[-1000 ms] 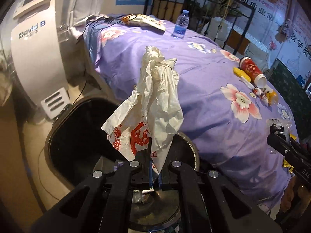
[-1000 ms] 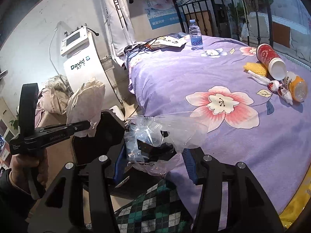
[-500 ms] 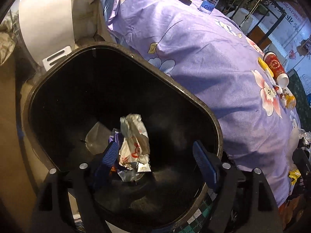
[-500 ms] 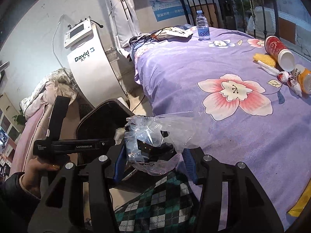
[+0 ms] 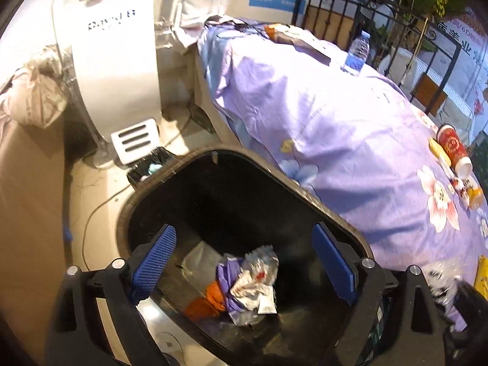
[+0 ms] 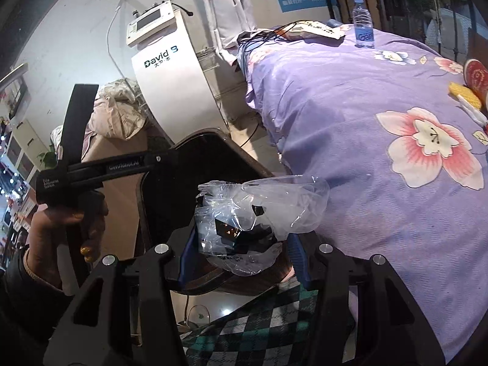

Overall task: Collect trash
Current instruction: 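Carry the paper bag and plastic wrap over the black bin while opening both grippers to drop them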

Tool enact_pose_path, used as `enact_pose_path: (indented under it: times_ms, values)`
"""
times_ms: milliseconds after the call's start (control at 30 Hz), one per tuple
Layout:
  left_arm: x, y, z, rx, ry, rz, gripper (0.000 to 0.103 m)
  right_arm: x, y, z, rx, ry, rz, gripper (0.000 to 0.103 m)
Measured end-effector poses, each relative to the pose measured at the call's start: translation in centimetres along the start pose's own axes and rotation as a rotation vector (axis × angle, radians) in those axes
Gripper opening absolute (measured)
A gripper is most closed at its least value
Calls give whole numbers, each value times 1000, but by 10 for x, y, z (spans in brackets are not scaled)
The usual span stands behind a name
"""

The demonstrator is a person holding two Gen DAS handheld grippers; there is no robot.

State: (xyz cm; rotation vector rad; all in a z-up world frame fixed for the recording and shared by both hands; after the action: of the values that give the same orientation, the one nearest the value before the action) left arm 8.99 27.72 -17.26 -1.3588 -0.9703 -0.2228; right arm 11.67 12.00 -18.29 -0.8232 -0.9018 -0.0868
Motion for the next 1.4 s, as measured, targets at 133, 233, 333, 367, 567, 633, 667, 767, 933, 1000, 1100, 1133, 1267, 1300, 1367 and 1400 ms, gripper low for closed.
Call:
enact_pose_path:
  times_ms: [133,233,333,367,567,633,667,767,933,1000,1100,1133,1267,1300,1367,1400]
  values:
    - [13,-7,15,46,-2,-42,91,-2,20,22,37,-45,37,52]
    - [20,-10,26,61,-22,-57,91,-5,33,35,68,-71,65,52]
    - [24,-12,35,74,-34,-64,91,-6,46,48,89,-97,84,52]
    - [24,-12,37,79,-35,-67,91,-6,49,51,95,-103,90,52]
    - [29,-14,48,101,-46,-84,92,-9,65,61,114,-133,124,52]
    - [30,-13,51,108,-46,-86,92,-11,71,64,120,-143,136,53]
    - [30,-13,51,112,-44,-85,92,-12,74,66,126,-147,140,56]
    - [30,-11,52,108,-52,-83,93,-14,79,70,150,-142,138,77]
    - [25,-5,47,101,-38,-70,94,-18,80,74,156,-150,143,85]
    - [24,-2,44,93,-39,-60,94,-18,78,72,152,-144,138,85]
    - [26,1,34,71,-24,-62,94,-12,68,63,144,-118,116,86]
    - [27,2,28,66,-9,-60,94,-8,62,58,139,-108,101,86]
    - [27,8,-9,2,52,-42,94,7,36,31,105,-64,50,86]
    - [27,9,-21,-15,70,-41,94,10,29,24,92,-55,40,86]
    - [26,11,-45,-53,113,-37,94,14,17,6,55,-40,27,86]
    - [25,12,-59,-74,136,-32,94,16,11,-3,31,-34,21,86]
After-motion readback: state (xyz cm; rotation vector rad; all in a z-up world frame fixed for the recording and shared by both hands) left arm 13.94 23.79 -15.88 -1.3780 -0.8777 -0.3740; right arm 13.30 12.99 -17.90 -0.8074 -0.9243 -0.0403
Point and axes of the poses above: each gripper's, at about its wrist camera, not at the fingertips, and y roughly the way its jaws point, z to its left, x to its top, the point moved 10 cm from there along y, roughly the way its jaws point, and after that the axes turned 6 degrees about -z, right-handed, at the moved point
